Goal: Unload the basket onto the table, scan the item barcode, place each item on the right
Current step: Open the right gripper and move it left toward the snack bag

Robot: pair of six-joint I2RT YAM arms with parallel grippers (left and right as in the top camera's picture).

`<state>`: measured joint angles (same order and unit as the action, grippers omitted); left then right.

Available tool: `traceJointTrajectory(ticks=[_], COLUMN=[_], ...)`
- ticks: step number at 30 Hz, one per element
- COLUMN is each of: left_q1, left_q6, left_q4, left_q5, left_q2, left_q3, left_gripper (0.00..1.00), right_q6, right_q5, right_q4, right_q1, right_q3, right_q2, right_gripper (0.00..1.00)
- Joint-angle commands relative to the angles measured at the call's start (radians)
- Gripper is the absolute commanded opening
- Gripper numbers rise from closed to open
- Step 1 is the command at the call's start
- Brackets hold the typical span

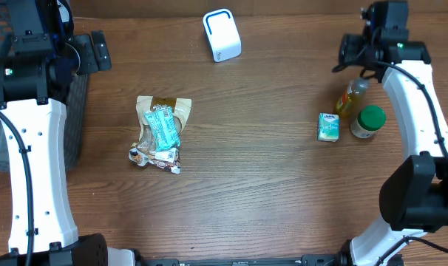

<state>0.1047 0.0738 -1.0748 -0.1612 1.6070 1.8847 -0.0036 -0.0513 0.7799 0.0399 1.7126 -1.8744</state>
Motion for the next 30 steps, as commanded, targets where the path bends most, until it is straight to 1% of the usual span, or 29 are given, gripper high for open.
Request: traceJointTrajectory(ticks=[1, 3, 6, 11, 14, 23, 30], left_q1=[0.0, 0.0, 0.0, 0.0, 0.0, 0.0, 0.0], left_q6=[-0.015, -0.015, -0.015, -0.015, -0.015, -0.015, -0.015], left_q4=[0.001, 0.001, 0.001, 0.002, 0.002, 0.001, 0.001], left_q5=[0.002, 0.002, 0.001, 0.002, 0.002, 0.002, 0.002], left_q2=[0.003, 0.003, 0.003, 0.003, 0.003, 0.003, 0.003], left_q3=[0.0, 0.0, 0.0, 0.0, 0.0, 0.0, 0.0], left_gripper=[1.0, 1.0, 1.0, 0.99, 1.0, 0.99, 1.0], right_q6=[0.003, 0.029, 0.061, 0.061, 0.062, 0.083, 0.118], right_q5=[0.2, 0.243, 0.264, 0.264, 0.265, 0.323, 0.323], right_q4=[0.036, 0.074, 0.129, 0.215, 0.249, 0.247, 0.246], right_q1=[-0.064, -0.104, -0.166, -0.274, -0.349, -0.507, -0.591], right_q3=[0.022, 0.018, 0.007, 0.001, 0.001, 0.001, 0.001], right_q2=[0.015, 0.015, 0.015, 0.015, 0.015, 0.015, 0.015], right_gripper=[0.71, 0.71, 0.75, 0.84, 0.85, 1.0, 1.0])
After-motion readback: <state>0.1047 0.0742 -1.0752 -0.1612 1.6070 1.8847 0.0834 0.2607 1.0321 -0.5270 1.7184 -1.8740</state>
